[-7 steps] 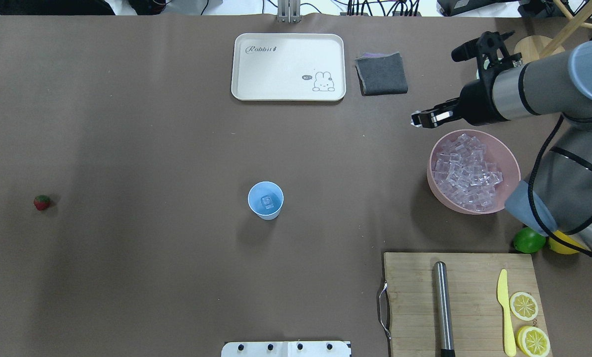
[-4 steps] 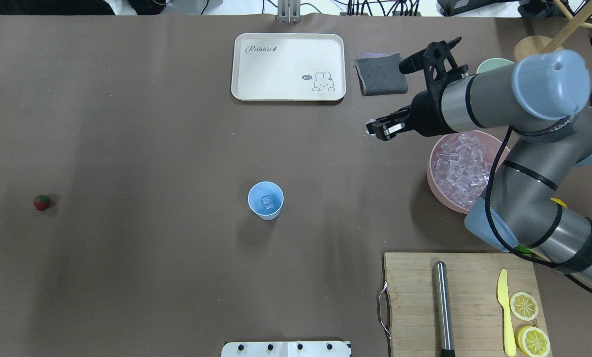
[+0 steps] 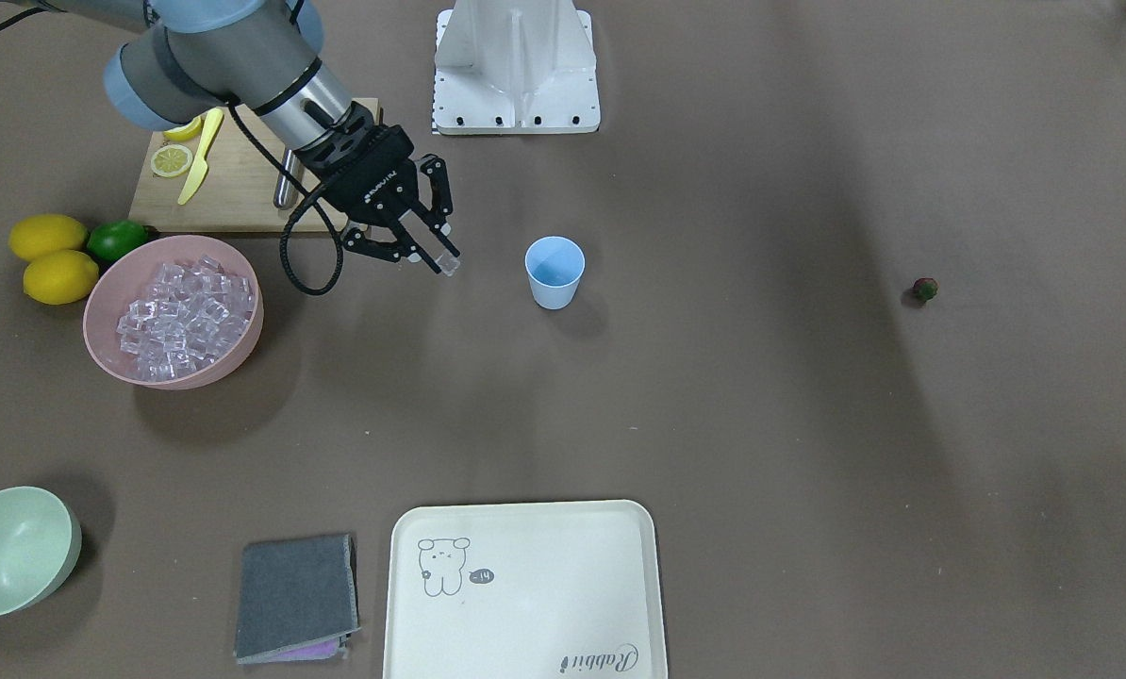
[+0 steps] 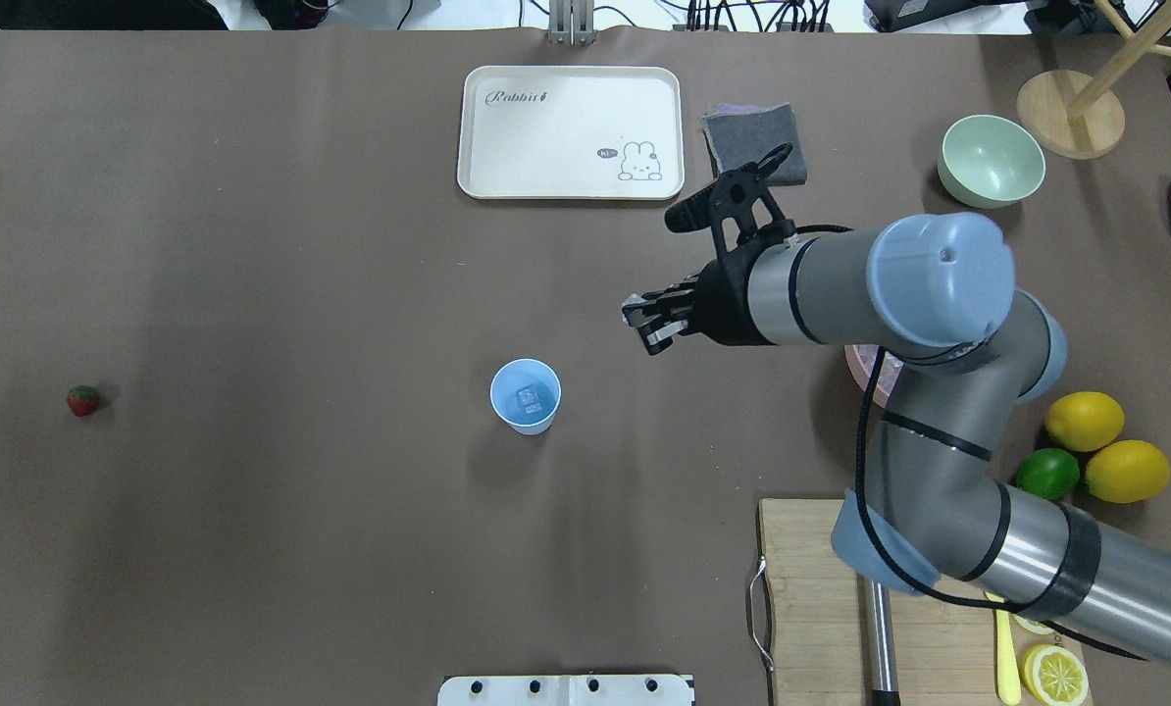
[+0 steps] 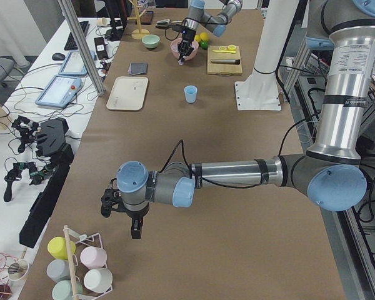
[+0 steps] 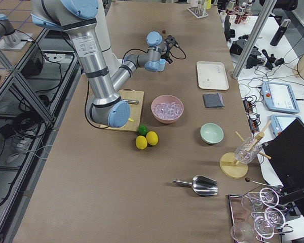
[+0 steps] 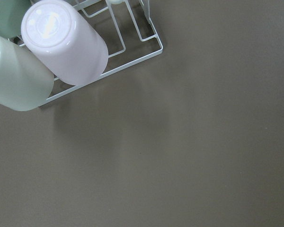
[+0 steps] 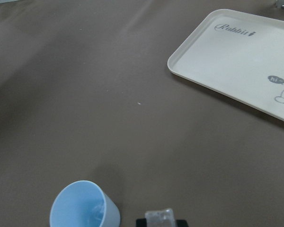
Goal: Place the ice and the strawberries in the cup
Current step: 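Carry the second ice cube to the light-blue cup, then open the right gripper above the cup to release the cube, then move the right gripper back over the pink bowl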
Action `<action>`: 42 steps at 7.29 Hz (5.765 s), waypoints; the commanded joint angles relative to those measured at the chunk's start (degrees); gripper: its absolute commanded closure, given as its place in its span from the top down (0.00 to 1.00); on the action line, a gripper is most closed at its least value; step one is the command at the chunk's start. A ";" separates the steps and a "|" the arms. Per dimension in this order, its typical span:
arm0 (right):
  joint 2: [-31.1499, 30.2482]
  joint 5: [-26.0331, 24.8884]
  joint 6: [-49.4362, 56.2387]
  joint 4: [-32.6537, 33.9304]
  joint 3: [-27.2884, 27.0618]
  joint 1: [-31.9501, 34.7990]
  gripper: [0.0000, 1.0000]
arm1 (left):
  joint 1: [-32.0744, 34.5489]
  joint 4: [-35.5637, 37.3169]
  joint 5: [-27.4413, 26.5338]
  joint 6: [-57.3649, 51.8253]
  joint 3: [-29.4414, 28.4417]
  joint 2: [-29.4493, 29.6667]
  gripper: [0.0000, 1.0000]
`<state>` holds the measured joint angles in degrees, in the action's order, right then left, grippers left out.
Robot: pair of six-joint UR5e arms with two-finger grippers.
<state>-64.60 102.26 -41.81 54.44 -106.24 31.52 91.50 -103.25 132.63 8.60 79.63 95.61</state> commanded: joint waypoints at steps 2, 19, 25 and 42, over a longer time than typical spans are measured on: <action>3.06 -10.74 -1.26 -0.03 0.16 -9.27 0.00 | 0.00 0.06 0.18 0.01 0.00 -0.16 0.98; 9.41 -14.20 -2.22 -4.13 10.44 -8.42 1.00 | -0.09 -0.02 -0.09 -0.08 -2.20 0.45 0.98; 2.81 -5.76 -5.13 -9.78 10.27 4.41 0.99 | -0.09 -2.46 -0.09 -0.17 -1.67 0.37 0.98; -19.84 23.43 1.55 -8.21 5.54 28.16 0.90 | -0.18 -6.44 -0.26 -0.25 -1.41 0.98 0.98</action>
<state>-80.59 126.14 -40.13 46.16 -98.54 60.03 91.28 -109.65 132.37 8.36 78.14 96.70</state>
